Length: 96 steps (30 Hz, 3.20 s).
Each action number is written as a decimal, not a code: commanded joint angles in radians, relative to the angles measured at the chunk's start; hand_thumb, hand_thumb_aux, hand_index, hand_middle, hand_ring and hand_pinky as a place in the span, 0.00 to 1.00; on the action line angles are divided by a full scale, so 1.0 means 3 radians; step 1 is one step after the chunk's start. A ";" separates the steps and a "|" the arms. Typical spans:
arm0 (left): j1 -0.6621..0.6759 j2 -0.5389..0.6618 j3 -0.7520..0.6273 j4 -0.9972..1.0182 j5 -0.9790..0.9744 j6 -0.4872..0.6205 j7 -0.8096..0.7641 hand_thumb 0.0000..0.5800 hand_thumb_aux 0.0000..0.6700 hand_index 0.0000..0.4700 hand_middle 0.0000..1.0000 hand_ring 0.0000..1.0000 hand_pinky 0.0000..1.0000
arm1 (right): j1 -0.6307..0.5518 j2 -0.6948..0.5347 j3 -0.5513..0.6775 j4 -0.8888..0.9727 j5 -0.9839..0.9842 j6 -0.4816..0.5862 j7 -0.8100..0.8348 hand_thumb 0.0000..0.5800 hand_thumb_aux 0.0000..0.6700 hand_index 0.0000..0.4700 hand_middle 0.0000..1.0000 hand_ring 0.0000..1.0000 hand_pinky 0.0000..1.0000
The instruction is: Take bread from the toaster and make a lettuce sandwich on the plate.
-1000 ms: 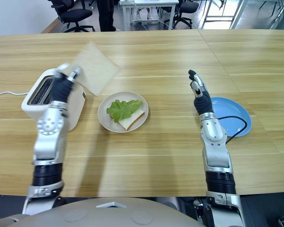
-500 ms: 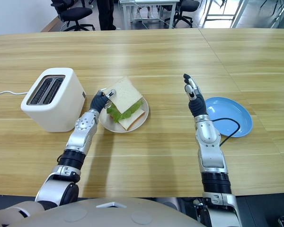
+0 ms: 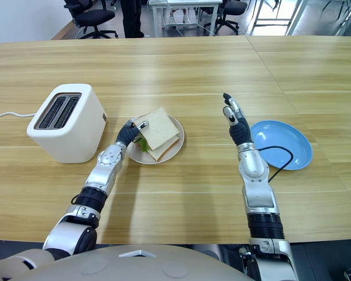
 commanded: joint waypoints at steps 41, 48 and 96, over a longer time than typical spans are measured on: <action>-0.0095 0.0205 -0.0513 0.0968 0.0901 -0.0235 0.0558 1.00 1.00 0.97 1.00 1.00 1.00 | -0.1377 0.0017 0.2936 0.2565 -0.3251 -0.0483 -0.0670 0.00 0.00 0.00 0.00 0.00 0.00; 0.0071 0.0543 -0.0978 -0.0153 0.2045 0.0035 0.1354 0.00 0.00 0.00 0.00 0.00 0.00 | -0.1296 -0.0001 0.2985 0.2467 -0.3214 -0.0458 -0.0521 0.00 0.00 0.00 0.00 0.00 0.00; 0.1740 0.1453 0.0651 -0.3082 0.0919 -0.0758 0.0332 1.00 1.00 0.98 1.00 1.00 1.00 | 0.0014 -0.0904 0.1091 -0.0487 -0.1706 -0.0697 -0.0840 0.00 0.00 0.00 0.00 0.00 0.00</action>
